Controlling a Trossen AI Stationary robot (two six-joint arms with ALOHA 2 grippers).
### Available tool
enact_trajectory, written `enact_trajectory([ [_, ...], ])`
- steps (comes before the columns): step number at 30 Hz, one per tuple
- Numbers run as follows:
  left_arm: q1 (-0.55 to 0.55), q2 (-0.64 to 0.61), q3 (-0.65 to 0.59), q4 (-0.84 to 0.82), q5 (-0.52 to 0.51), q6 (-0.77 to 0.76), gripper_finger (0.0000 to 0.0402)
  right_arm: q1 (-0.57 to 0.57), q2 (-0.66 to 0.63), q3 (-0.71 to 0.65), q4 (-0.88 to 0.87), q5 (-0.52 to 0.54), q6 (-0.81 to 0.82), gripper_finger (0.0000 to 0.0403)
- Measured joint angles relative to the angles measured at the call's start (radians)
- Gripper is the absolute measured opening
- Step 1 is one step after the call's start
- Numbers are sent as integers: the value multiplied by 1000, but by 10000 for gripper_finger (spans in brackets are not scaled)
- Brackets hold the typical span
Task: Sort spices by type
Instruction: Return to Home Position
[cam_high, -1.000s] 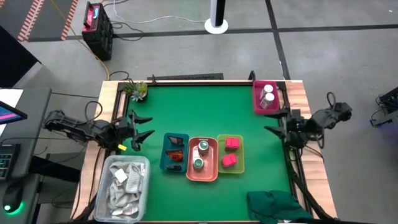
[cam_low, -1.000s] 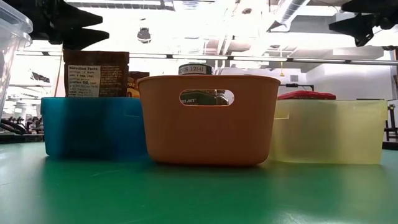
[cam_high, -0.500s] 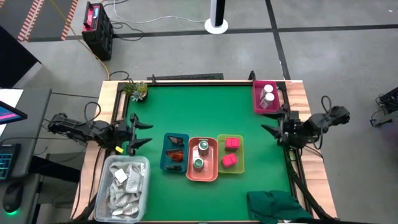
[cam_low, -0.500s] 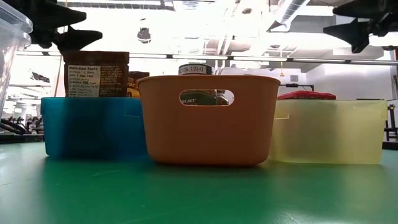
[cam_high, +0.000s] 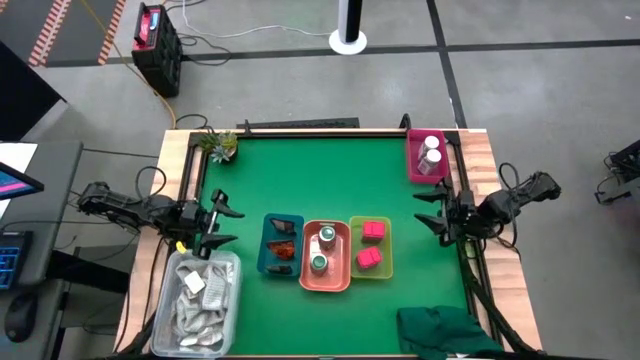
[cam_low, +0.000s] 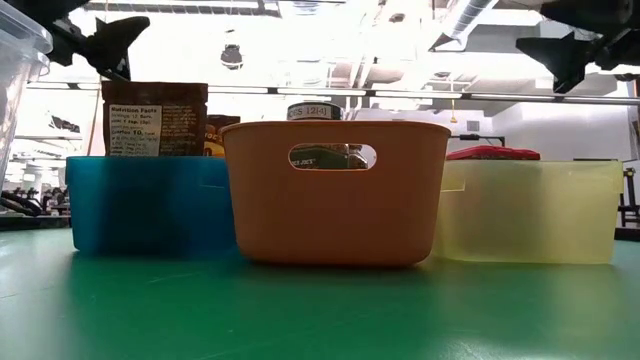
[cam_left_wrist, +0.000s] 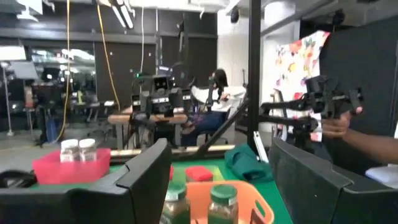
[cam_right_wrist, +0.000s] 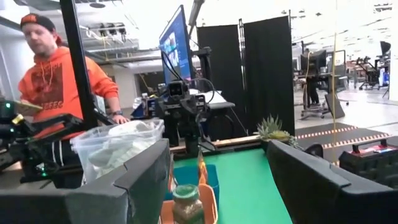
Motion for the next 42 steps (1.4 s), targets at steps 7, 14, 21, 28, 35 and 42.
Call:
enact_trajectory([
  [7, 0, 1, -3, -24, 1, -52, 256, 1, 0, -41, 24, -27, 49, 294],
  [14, 0, 1, -3, -46, 52, -89, 256, 2, 0, -92, 60, -56, 90, 294],
  [21, 0, 1, -4, -98, 122, -118, 256, 28, 0, -92, 38, -63, 103, 294],
  [28, 0, 1, -4, -114, 98, -121, 256, 53, 0, -92, 14, -63, 177, 294],
  [35, 0, -1, -4, -194, 32, -83, 256, 53, 0, -92, 14, -62, 190, 294],
  [42, 1, -1, -4, -239, 28, -127, 256, 53, 0, -92, 9, -60, 192, 294],
])
